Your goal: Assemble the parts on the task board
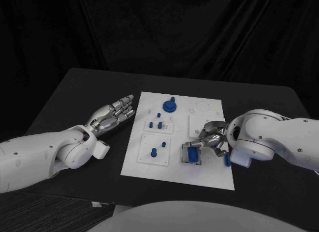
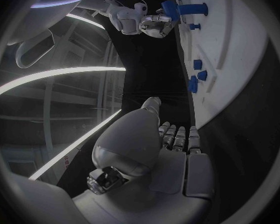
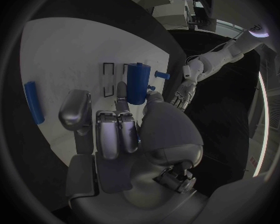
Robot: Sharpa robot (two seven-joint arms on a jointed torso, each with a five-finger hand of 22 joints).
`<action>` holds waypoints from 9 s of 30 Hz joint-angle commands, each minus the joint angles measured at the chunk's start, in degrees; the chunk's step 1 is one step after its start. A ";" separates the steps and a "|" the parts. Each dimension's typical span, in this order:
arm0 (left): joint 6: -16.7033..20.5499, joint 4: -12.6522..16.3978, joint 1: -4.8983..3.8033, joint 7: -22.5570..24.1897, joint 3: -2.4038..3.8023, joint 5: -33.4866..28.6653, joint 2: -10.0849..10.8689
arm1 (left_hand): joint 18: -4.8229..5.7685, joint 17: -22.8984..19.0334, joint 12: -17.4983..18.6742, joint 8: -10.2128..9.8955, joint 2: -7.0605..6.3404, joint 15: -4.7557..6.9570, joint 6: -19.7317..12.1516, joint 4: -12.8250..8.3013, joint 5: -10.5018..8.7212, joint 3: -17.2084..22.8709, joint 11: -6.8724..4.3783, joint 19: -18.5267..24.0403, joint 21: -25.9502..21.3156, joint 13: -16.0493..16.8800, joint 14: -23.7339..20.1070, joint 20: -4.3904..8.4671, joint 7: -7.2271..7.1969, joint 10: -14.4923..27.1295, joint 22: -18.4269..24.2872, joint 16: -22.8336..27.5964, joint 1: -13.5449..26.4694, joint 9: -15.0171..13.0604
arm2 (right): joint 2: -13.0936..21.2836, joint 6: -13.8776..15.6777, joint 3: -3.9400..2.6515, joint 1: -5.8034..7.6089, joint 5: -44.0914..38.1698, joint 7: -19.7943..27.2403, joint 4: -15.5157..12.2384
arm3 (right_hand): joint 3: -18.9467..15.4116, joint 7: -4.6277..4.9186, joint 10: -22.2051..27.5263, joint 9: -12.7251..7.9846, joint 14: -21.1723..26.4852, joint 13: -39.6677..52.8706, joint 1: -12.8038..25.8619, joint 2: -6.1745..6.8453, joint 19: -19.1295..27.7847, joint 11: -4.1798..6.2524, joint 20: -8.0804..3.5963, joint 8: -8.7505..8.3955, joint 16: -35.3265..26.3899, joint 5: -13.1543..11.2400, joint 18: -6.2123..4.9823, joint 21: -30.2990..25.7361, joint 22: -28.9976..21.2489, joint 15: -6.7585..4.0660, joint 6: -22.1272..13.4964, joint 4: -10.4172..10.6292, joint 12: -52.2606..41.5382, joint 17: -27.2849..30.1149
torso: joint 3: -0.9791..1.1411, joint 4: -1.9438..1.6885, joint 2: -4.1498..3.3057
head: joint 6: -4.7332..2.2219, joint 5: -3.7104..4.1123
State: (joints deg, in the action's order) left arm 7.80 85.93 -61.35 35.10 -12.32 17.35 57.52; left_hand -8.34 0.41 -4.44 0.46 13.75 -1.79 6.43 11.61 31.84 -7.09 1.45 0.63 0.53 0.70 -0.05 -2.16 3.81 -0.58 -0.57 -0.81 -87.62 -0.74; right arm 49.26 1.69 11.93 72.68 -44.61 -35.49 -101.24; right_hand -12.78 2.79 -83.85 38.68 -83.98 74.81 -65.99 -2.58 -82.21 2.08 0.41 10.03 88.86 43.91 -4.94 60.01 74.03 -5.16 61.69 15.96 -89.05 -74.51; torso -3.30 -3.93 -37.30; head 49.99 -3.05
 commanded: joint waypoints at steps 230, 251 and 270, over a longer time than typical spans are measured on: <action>-4.78 -0.45 0.33 -1.67 0.05 -0.25 -0.82 | 3.97 -0.41 -2.01 0.85 0.27 -2.04 1.21 -3.17 1.43 3.76 2.64 -0.63 -0.53 0.44 0.05 -2.01 2.33 -0.05 0.57 0.81 -0.55 -0.51 | 10.89 -13.44 0.03 -0.33 -28.90 -0.71 -0.04 | 2.79 -2.55 -6.15 -17.69 -6.02 15.19 4.21 -3.77 -1.68 1.51 -0.83 -1.35 1.14 -30.43 0.08 4.53 9.38 -1.64 12.78 0.14 -0.95 -15.49 | 0.00 0.07 -0.03 | 0.01 0.76; -5.04 -0.52 0.34 -2.00 0.05 -0.25 -1.03 | 3.98 -0.41 -2.02 0.85 0.26 -2.08 1.23 -3.23 1.44 3.83 2.72 -0.63 -0.53 0.44 0.05 -2.03 2.43 -0.06 0.57 0.81 -0.51 -0.51 | 9.74 -12.88 0.03 -1.09 -26.89 -0.80 0.07 | 3.16 -2.06 -6.15 -18.64 -5.63 15.19 3.02 -3.07 -0.49 1.25 -0.51 -3.07 0.22 -29.94 -0.71 -0.34 8.03 -1.36 11.92 -0.43 -0.95 -13.79 | 0.01 0.05 -0.05 | 0.01 0.80; -5.38 -0.58 0.35 -2.32 0.05 -0.25 -1.08 | 3.99 -0.41 -2.15 0.86 0.25 -2.14 1.32 -3.32 1.45 3.95 2.89 -0.64 -0.52 0.46 0.05 -2.06 2.59 -0.10 0.56 0.81 -0.48 -0.52 | 8.98 -13.57 0.03 -1.38 -26.69 -0.87 0.03 | 5.33 -1.13 -6.15 -19.79 -5.08 15.19 -4.14 -0.36 0.41 0.49 -0.01 -5.83 -1.32 -23.81 -1.45 -5.97 6.32 -0.80 8.77 -5.40 -0.95 -11.19 | 0.01 0.03 -0.07 | 0.01 0.72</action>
State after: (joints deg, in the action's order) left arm 3.15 85.28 -61.06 32.25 -12.32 17.35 56.52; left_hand -8.32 0.41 -5.55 0.56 14.04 -3.01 7.20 8.76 32.47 -4.24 3.64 0.16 0.53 0.73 -0.27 -3.90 6.16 -0.93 -0.57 -0.81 -87.91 -0.76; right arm 58.29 -11.20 11.96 71.53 -71.38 -35.34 -101.15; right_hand -7.59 1.63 -84.43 19.72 -83.60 74.88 -69.14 -3.20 -82.03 3.14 0.27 5.16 88.67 19.26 -4.97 54.95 74.03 -5.99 70.80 10.43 -89.05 -74.51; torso -3.29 -3.87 -37.36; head 49.99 -2.37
